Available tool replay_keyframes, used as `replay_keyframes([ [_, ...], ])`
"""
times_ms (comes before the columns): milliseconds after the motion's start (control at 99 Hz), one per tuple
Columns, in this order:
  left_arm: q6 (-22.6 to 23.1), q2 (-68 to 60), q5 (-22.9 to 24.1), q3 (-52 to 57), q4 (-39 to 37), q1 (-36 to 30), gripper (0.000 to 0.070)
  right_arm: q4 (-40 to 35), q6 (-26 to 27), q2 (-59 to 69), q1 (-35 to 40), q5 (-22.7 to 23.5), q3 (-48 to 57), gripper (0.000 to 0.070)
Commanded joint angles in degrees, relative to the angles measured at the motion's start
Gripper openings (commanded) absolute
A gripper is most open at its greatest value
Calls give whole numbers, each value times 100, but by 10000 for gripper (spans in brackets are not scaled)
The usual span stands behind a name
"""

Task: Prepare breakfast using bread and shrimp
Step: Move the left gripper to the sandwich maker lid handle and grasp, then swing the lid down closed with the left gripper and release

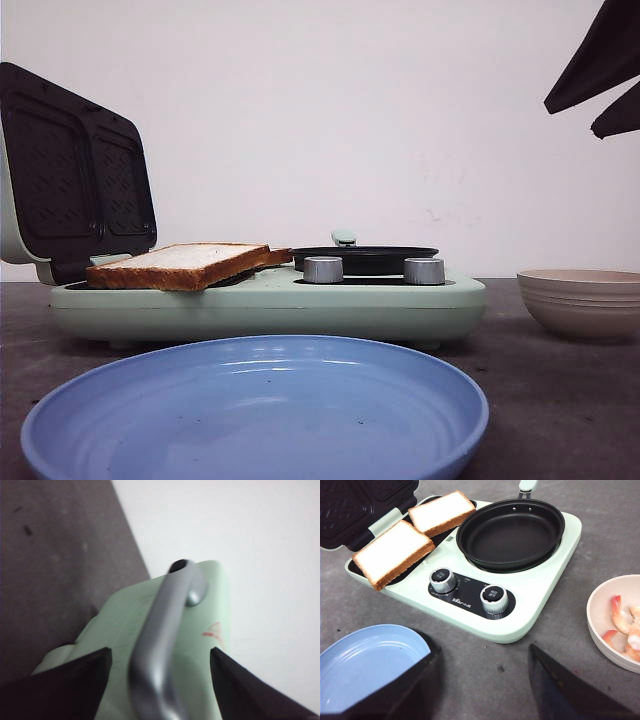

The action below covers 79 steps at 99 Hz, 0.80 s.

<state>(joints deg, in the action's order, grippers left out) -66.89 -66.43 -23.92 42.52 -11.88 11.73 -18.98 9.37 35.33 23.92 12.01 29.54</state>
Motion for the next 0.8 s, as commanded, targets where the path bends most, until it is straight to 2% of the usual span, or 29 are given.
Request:
replay_keyframes([
  [0,-48,-125,-13,72,-105,-13,337,57,-42,17,20,15,35,318],
  [101,-70,-212,-44,72,-138,-24,267,57,-39,17,20,15,35,318],
  [323,-70,-330,-72,72,-214,-101,254,57,-39,17,20,13,35,318],
  [505,-76,-365,-52,72,-361,-131,0,55,-39,17,20,13,35,318],
  [596,-57,-365,-52,72,-365,-155,2,55,-39,17,20,13,35,318],
  [788,273,-365,-11,72,-369,-374,2,55,-39,17,20,15,35,318],
])
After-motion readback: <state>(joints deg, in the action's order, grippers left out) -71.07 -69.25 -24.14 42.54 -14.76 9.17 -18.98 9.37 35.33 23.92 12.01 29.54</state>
